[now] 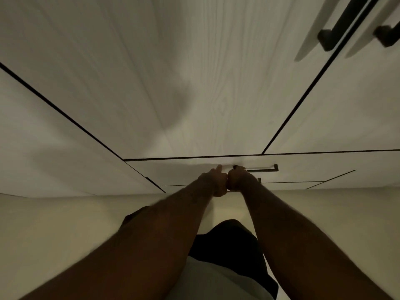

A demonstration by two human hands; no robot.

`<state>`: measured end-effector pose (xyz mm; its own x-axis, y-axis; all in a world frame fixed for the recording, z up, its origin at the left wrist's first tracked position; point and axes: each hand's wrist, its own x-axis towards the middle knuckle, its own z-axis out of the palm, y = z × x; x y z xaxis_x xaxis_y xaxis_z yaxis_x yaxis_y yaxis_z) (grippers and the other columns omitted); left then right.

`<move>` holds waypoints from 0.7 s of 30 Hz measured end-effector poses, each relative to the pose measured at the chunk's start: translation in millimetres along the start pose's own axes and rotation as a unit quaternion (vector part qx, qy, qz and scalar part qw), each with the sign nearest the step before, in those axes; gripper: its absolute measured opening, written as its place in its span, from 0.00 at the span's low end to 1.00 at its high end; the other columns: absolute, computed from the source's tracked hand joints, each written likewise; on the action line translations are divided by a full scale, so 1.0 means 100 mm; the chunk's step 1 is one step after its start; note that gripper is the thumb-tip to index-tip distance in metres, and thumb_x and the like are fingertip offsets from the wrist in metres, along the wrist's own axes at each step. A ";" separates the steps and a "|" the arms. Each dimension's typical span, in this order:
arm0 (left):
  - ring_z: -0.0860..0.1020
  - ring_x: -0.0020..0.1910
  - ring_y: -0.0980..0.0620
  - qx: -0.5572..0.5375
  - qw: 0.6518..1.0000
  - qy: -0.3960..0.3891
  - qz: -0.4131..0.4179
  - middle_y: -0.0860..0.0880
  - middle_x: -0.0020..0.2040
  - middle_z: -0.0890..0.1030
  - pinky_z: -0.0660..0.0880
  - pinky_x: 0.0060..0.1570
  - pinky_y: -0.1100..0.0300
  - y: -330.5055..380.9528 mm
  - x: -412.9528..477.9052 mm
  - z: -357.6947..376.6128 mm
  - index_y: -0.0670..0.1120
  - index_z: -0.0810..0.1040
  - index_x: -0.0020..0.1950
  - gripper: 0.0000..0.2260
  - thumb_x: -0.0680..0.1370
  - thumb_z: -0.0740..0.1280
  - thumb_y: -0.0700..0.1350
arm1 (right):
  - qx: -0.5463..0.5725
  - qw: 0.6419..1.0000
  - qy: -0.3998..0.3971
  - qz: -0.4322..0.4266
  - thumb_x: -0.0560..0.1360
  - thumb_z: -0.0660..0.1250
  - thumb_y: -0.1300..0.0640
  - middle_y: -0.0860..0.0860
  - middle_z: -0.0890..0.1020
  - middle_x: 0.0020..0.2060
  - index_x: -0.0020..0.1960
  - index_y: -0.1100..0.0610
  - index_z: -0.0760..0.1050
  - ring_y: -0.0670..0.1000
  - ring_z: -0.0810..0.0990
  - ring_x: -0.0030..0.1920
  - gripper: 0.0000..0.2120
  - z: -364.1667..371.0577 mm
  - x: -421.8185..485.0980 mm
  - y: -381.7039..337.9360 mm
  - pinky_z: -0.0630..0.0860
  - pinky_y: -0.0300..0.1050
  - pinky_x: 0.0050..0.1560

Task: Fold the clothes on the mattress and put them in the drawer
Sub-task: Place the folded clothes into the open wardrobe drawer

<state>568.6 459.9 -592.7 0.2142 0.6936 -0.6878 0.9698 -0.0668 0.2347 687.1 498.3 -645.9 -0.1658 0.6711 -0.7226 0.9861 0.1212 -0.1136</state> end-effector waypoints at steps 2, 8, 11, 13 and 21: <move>0.60 0.79 0.41 -0.016 1.000 0.015 0.002 0.43 0.83 0.50 0.64 0.75 0.44 0.00 0.02 0.05 0.46 0.63 0.79 0.28 0.80 0.67 0.43 | 0.004 1.000 0.027 -0.011 0.78 0.68 0.49 0.59 0.78 0.65 0.64 0.60 0.78 0.59 0.74 0.69 0.20 0.03 0.04 0.03 0.74 0.55 0.69; 0.55 0.80 0.38 0.055 0.979 0.178 0.082 0.40 0.80 0.58 0.56 0.77 0.43 0.11 -0.25 0.05 0.43 0.73 0.72 0.22 0.78 0.69 0.39 | 0.052 0.998 -0.001 0.017 0.75 0.69 0.41 0.60 0.74 0.71 0.71 0.55 0.73 0.61 0.70 0.73 0.29 0.30 0.39 0.18 0.70 0.60 0.71; 0.49 0.81 0.37 0.077 0.973 0.198 0.088 0.40 0.81 0.55 0.50 0.77 0.38 0.08 -0.36 0.09 0.45 0.77 0.65 0.17 0.77 0.69 0.39 | 0.061 0.998 -0.015 0.019 0.77 0.65 0.40 0.59 0.69 0.75 0.75 0.54 0.69 0.62 0.63 0.77 0.30 0.29 0.11 0.11 0.65 0.62 0.75; 0.45 0.81 0.36 0.084 0.974 0.192 0.083 0.41 0.82 0.51 0.48 0.76 0.35 0.03 -0.43 0.13 0.46 0.78 0.64 0.16 0.77 0.69 0.39 | 0.061 0.998 -0.015 0.006 0.80 0.63 0.44 0.60 0.66 0.77 0.75 0.55 0.68 0.63 0.58 0.79 0.27 0.27 -0.14 0.06 0.61 0.61 0.77; 0.42 0.81 0.38 0.114 0.993 0.028 -0.003 0.40 0.82 0.43 0.43 0.78 0.42 -0.10 -0.79 0.18 0.44 0.76 0.69 0.21 0.77 0.69 0.47 | 0.120 0.989 -0.067 0.048 0.79 0.65 0.45 0.62 0.49 0.82 0.79 0.57 0.65 0.64 0.44 0.82 0.31 0.57 -0.75 -0.05 0.54 0.62 0.80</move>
<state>543.7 392.5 -553.1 0.2074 0.7327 -0.6481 0.9738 -0.2180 0.0652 695.6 405.7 -629.6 -0.0850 0.5667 -0.8195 0.9742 -0.1255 -0.1878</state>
